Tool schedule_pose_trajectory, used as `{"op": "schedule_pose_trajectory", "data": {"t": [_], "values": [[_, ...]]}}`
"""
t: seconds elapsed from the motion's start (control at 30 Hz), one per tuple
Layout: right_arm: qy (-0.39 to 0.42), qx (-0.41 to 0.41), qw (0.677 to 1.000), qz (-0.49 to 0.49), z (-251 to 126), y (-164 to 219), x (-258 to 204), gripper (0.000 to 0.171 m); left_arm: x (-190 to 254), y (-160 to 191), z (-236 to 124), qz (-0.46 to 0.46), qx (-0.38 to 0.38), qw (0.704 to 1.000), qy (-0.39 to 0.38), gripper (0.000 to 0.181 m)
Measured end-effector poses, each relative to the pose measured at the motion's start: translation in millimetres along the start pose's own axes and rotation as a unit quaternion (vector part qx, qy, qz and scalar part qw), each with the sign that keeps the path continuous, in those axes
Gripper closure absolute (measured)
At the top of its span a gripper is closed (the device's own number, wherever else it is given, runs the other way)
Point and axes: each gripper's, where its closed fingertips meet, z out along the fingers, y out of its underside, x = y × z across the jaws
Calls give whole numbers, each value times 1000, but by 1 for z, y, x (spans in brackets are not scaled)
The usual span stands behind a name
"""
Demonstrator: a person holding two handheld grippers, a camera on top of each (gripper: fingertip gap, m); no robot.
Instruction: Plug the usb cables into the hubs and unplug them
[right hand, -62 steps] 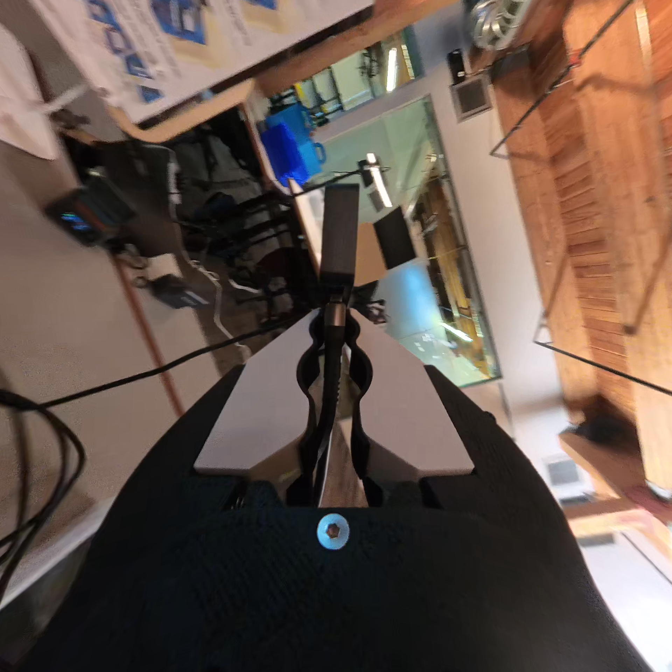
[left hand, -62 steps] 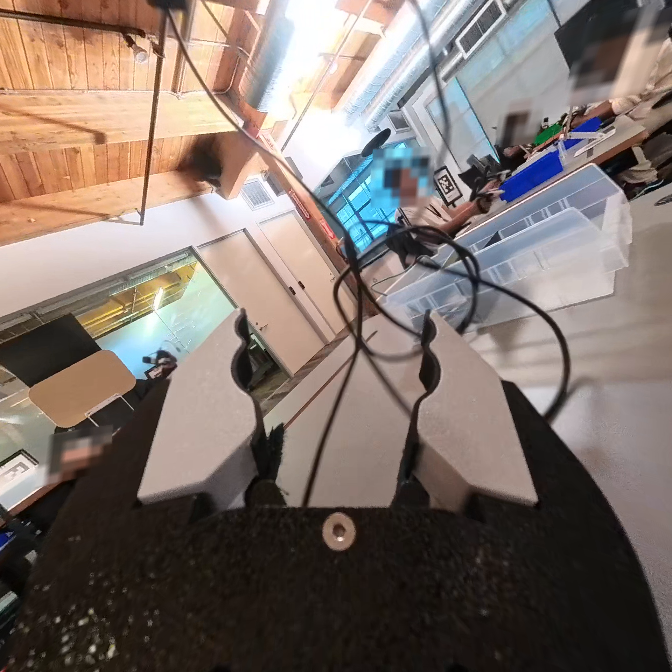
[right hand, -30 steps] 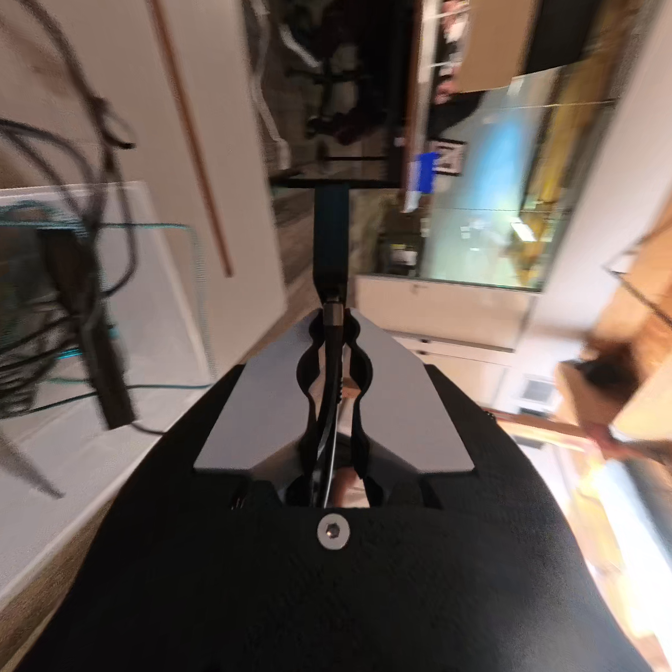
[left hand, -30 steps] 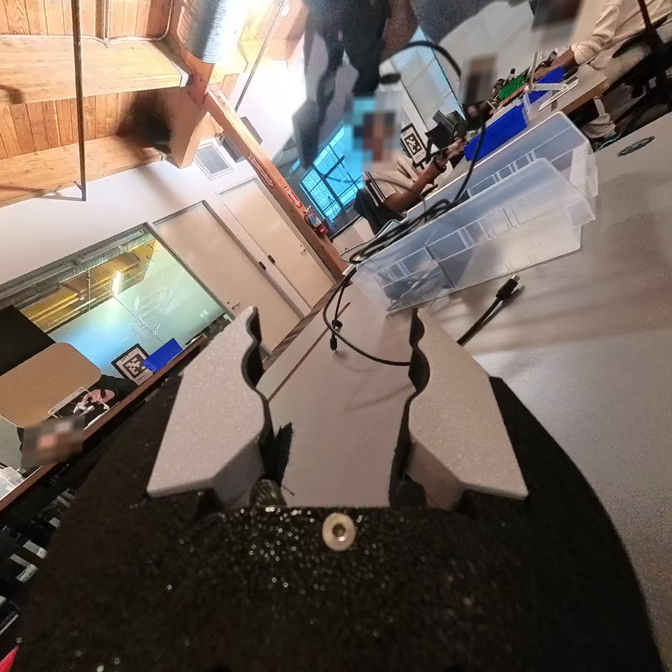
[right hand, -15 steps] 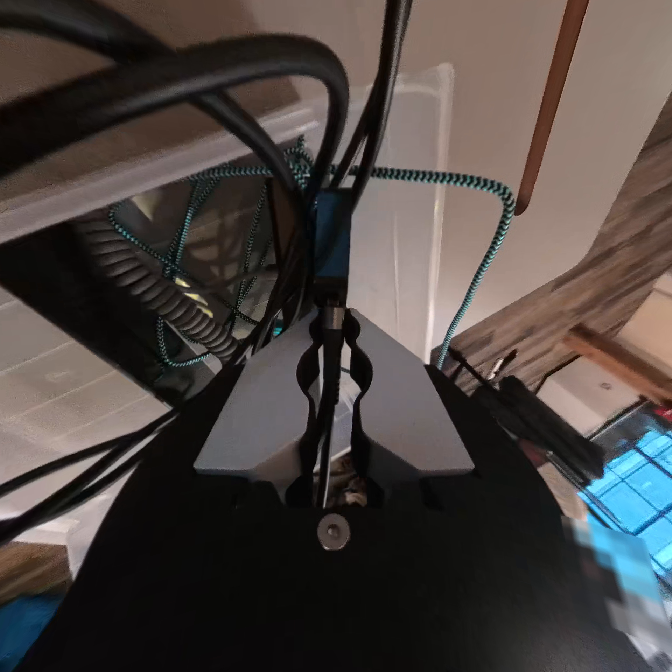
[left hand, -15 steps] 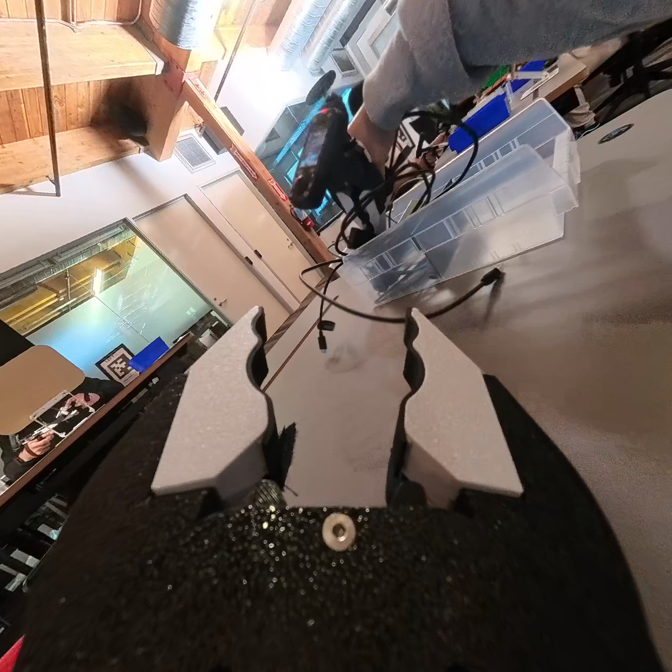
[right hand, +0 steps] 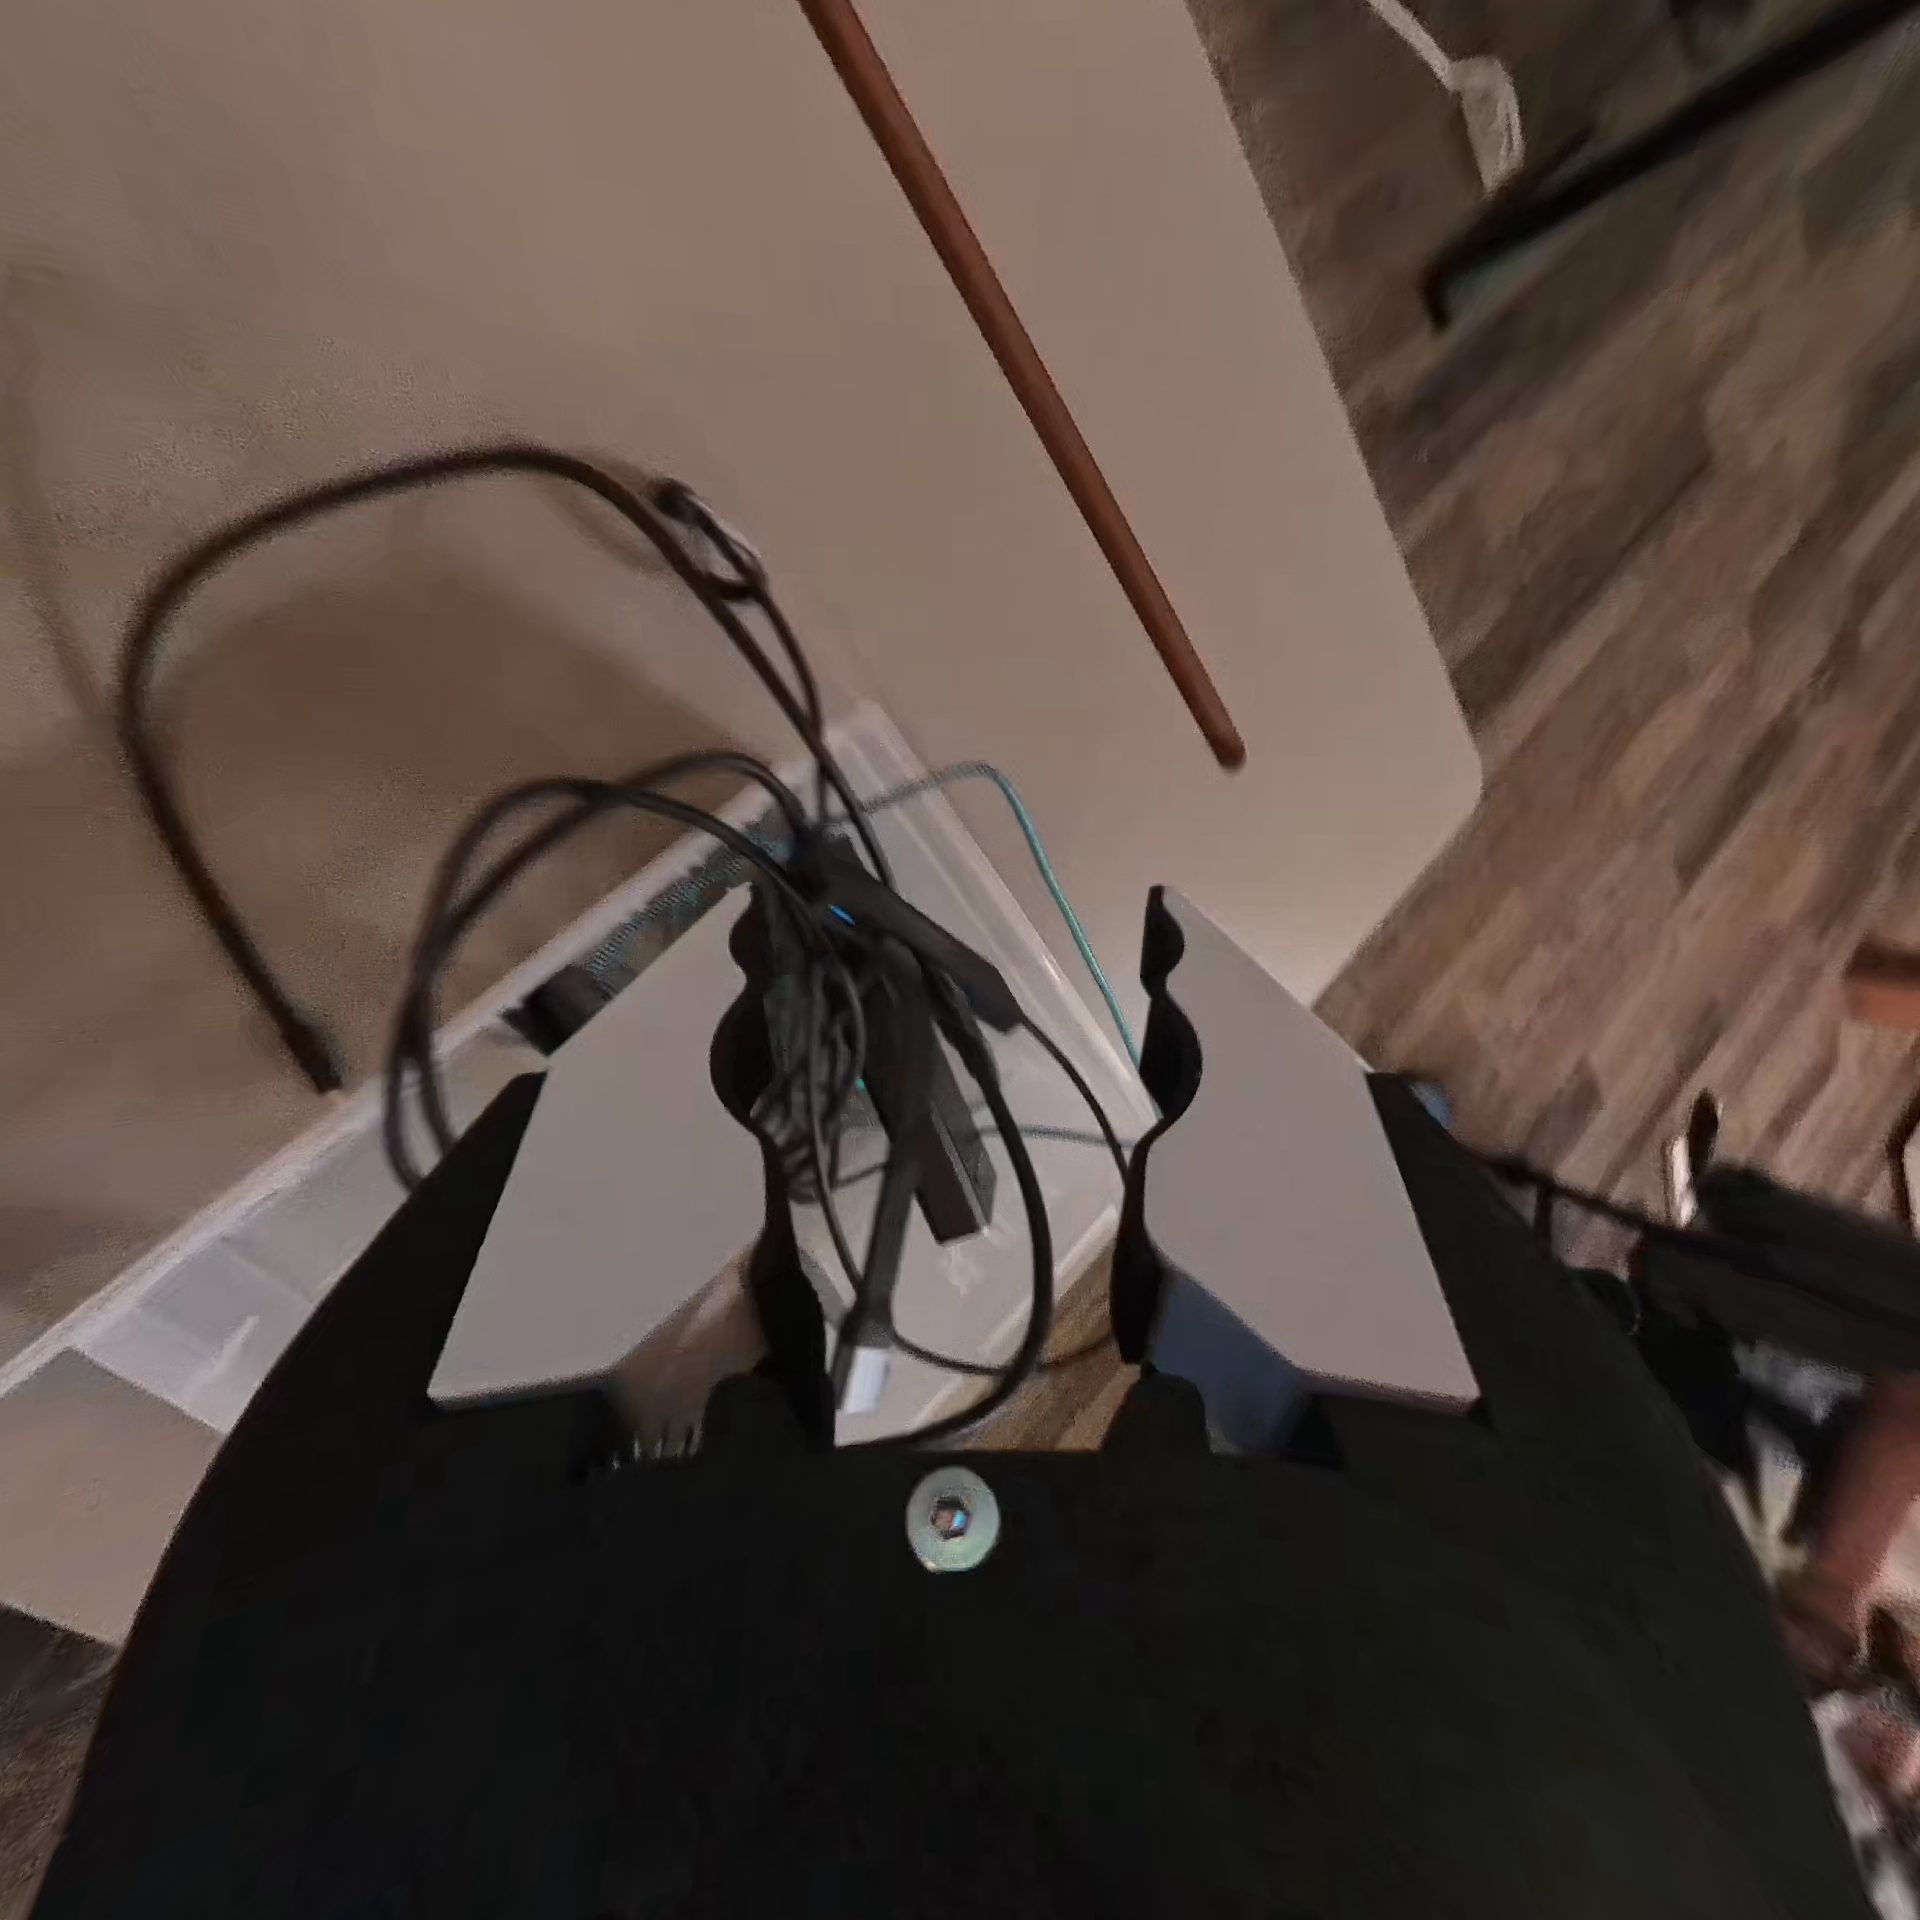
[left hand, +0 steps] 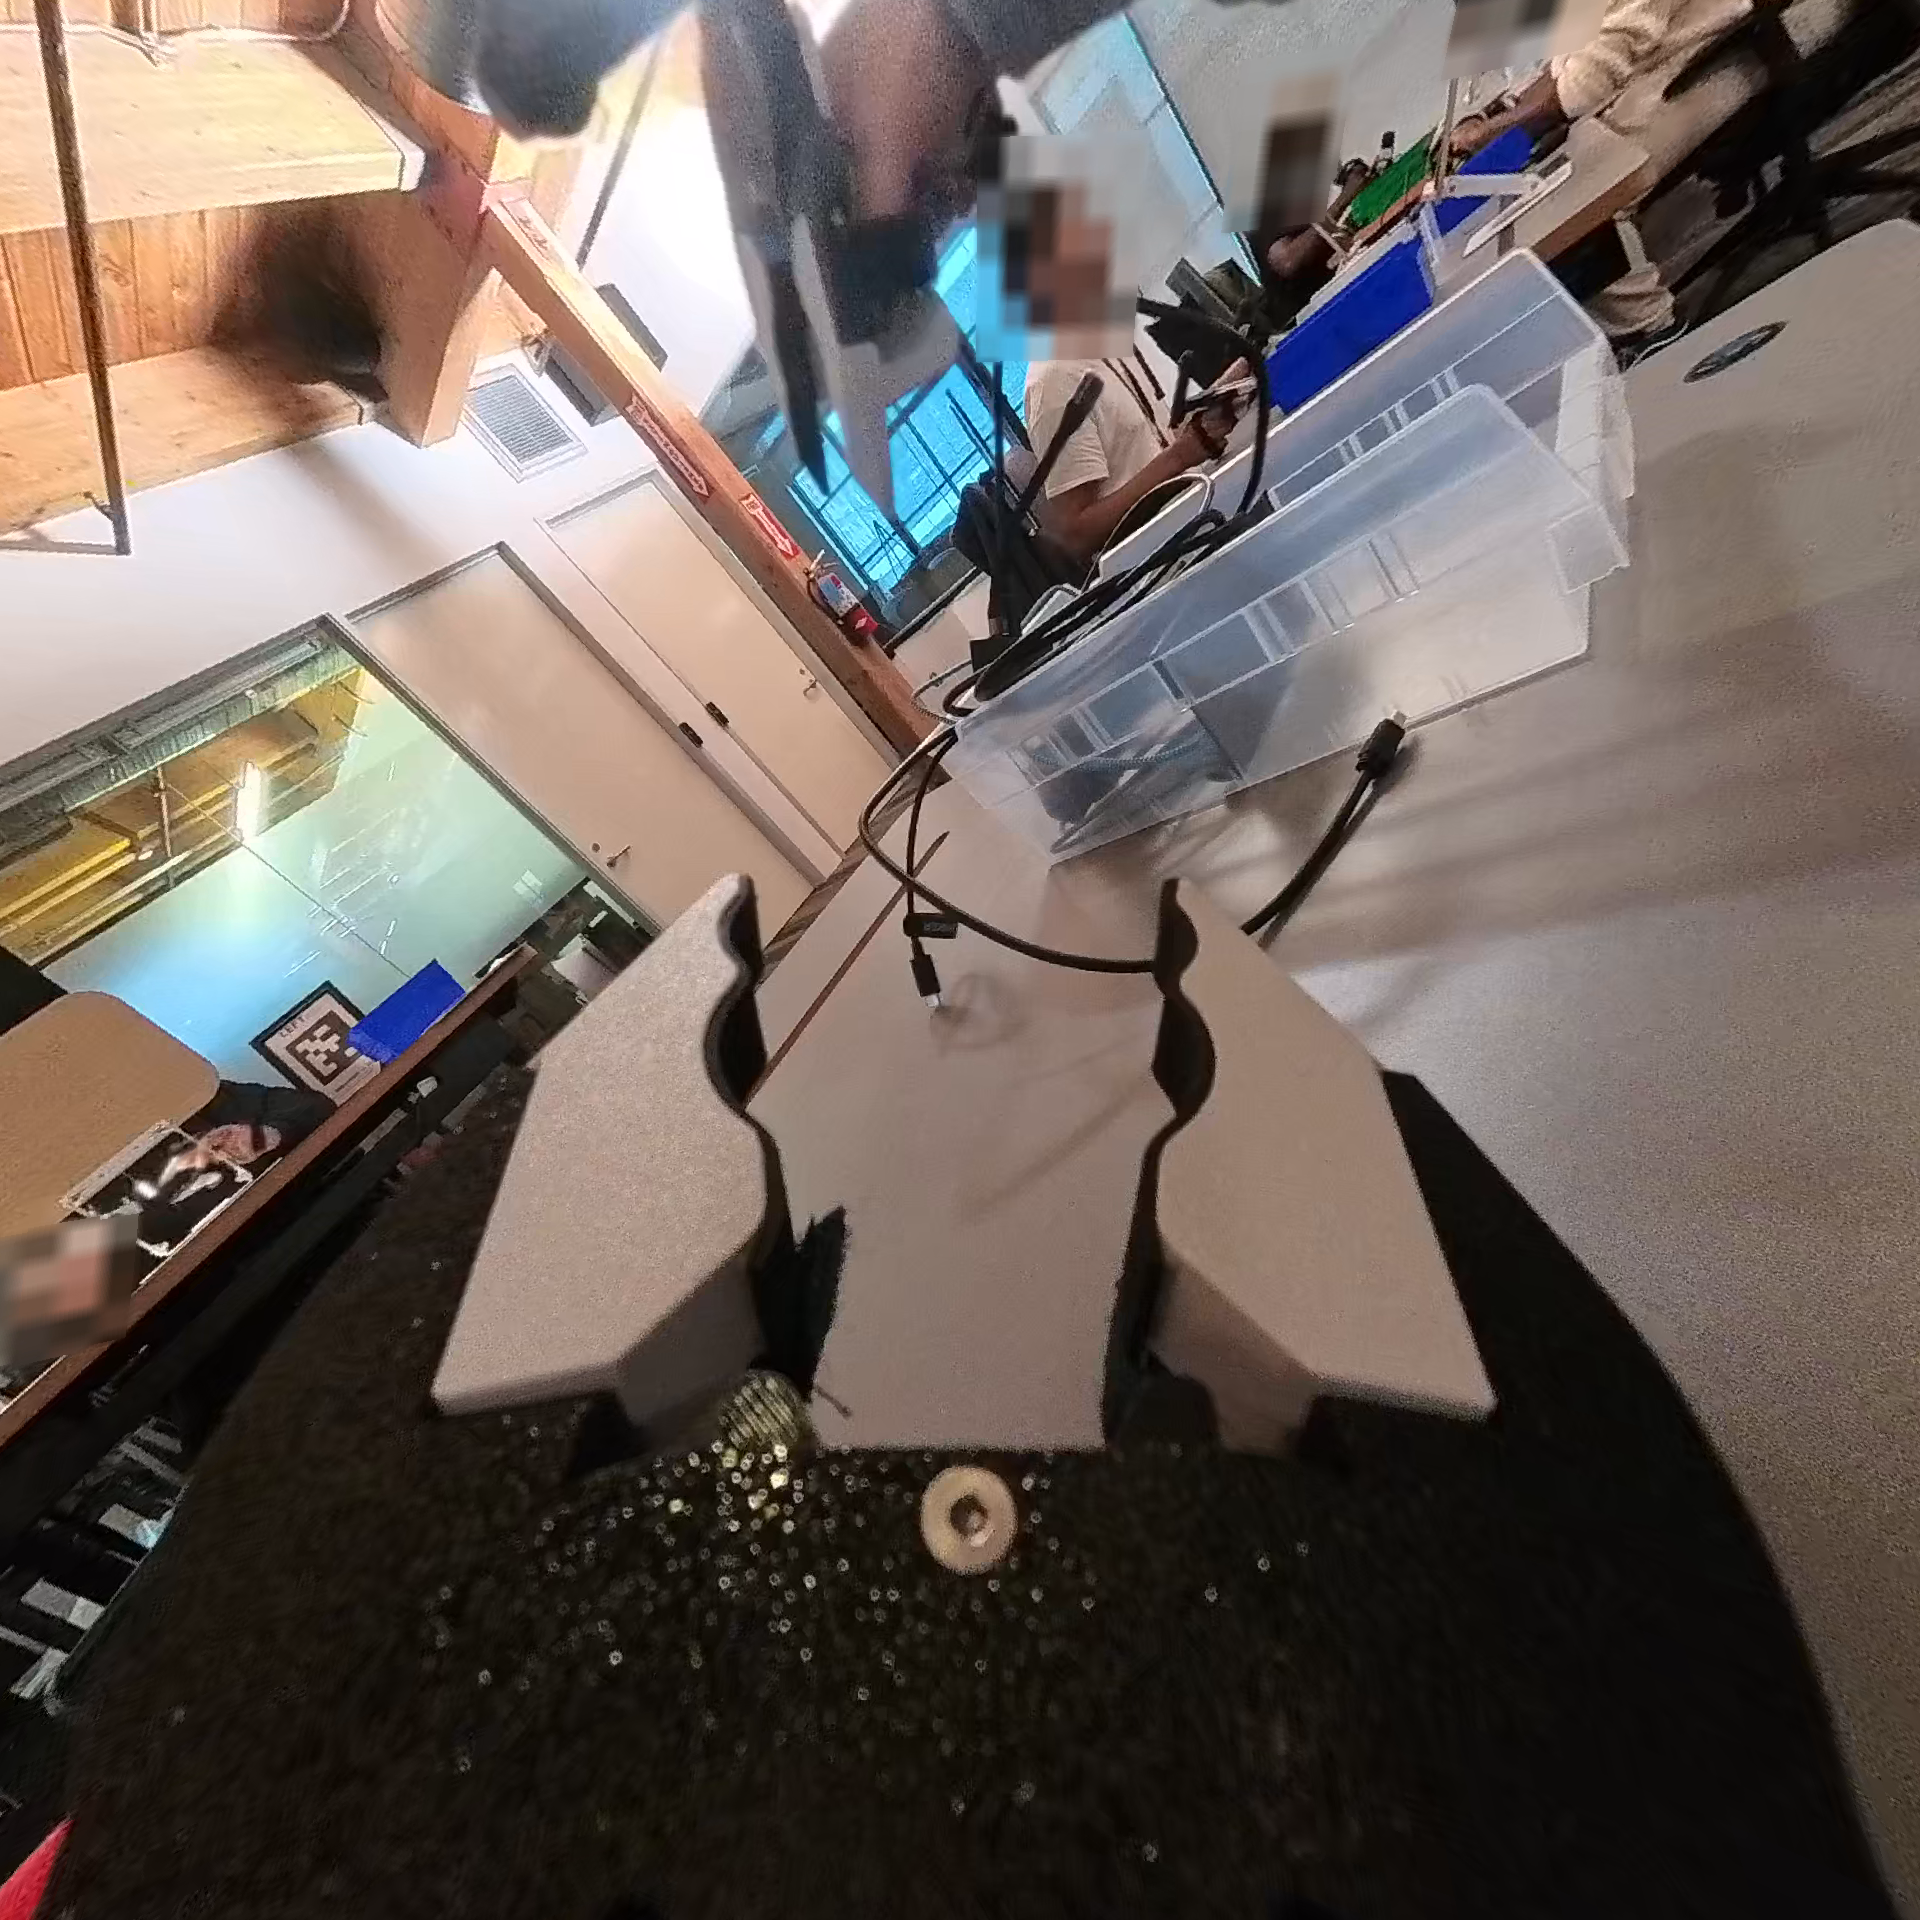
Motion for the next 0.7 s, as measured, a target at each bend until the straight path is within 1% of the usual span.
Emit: {"op": "schedule_pose_trajectory", "data": {"t": [0.07, 0.13, 0.23, 0.33, 0.4, 0.47, 0.53, 0.57, 0.6, 0.67, 0.7], "values": [[-11, 18, 998, -66, -4, -21, -26, 100, 2, -1, 1, 3, 0, 1000, 3, 107], [-9, -5, 987, -158, 7, -32, -55, 100, 3, -1, 1, 5, 0, 1000, 5, 108], [-6, -62, 957, -284, 39, -40, -88, 102, 3, -1, 2, 7, -1, 1000, 5, 108], [-6, -145, 933, -330, 78, -38, -91, 104, 2, 0, 2, 7, -3, 1000, 5, 108], [-8, -189, 918, -348, 101, -35, -87, 111, 3, -1, 2, 7, -1, 1000, 7, 109], [-12, -214, 908, -360, 119, -32, -84, 120, 3, 0, 2, 10, -4, 1000, 8, 109], [-12, -210, 904, -371, 130, -36, -84, 129, 4, 0, 2, 11, -4, 1000, 9, 109], [-12, -201, 906, -372, 133, -39, -86, 141, 3, 0, 2, 10, -4, 1000, 9, 110], [-8, -188, 907, -377, 132, -45, -86, 171, 3, 0, 2, 9, -4, 1000, 9, 110], [40, -165, 901, -399, 122, -57, -75, 171, 3, 1, 2, 9, -5, 1000, 9, 110], [53, -156, 905, -392, 112, -59, -71, 171, 3, 1, 2, 9, -6, 1000, 8, 110]]}}
